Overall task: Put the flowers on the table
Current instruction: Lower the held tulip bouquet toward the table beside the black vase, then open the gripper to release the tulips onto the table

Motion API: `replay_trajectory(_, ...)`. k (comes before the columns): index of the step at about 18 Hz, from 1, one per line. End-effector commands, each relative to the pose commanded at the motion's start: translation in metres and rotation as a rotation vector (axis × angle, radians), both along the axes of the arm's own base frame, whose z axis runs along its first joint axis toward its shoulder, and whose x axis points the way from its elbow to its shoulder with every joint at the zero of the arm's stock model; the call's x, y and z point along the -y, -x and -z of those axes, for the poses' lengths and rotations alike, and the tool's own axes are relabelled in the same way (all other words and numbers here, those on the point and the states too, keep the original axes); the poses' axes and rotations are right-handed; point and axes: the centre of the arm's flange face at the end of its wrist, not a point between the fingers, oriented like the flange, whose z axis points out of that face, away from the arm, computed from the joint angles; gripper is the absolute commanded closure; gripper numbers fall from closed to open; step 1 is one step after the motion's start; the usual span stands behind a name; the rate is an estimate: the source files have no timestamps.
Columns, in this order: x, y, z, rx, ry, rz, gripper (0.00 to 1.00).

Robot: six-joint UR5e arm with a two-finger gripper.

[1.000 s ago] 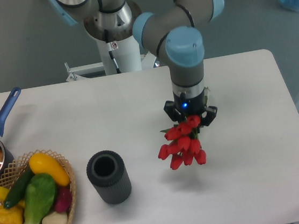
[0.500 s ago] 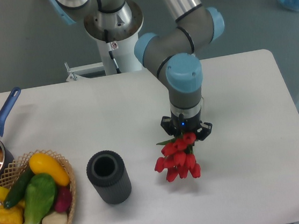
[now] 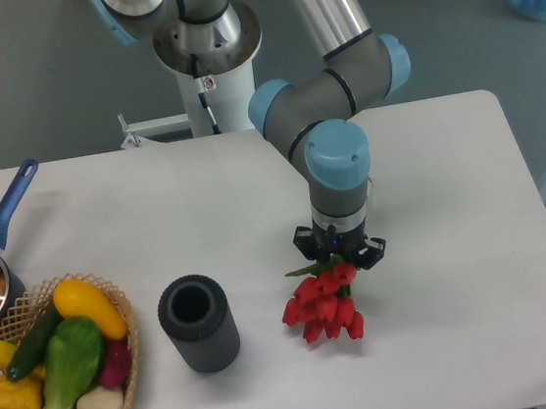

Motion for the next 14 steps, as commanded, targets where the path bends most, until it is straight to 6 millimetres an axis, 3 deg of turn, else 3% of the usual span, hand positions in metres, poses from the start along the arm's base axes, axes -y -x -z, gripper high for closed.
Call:
replay_trajectory(11, -0.0019, 0.0029, 0.005, 0.003, 0.004, 0.001, 0.55)
replay_trajectory(13, -0.0038, 0.0055, 0.0028, -0.004, 0.0, 0.009, 0.43)
replay_trajectory(14, -0.0061, 0.0091, 0.0013, -0.011, -0.001, 0.009, 0.42)
